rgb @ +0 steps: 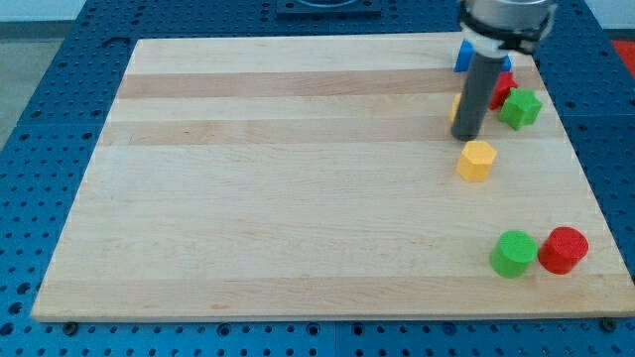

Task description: Move the yellow hexagon diagonally to the green circle

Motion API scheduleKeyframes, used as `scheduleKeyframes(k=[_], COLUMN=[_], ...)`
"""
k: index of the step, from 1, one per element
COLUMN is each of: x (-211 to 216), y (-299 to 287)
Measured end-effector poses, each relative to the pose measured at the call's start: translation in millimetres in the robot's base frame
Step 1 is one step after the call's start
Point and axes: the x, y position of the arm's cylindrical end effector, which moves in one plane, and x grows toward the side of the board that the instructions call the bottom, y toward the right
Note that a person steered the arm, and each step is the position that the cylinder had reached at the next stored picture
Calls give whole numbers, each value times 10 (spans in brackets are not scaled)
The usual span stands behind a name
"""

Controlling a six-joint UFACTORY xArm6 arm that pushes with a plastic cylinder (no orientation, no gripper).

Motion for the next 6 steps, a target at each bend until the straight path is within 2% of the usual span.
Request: scheduleKeyframes(k=[1, 3, 4, 5, 6], x=[134, 796, 1023, 866, 823], y=[224, -431, -481, -513, -798])
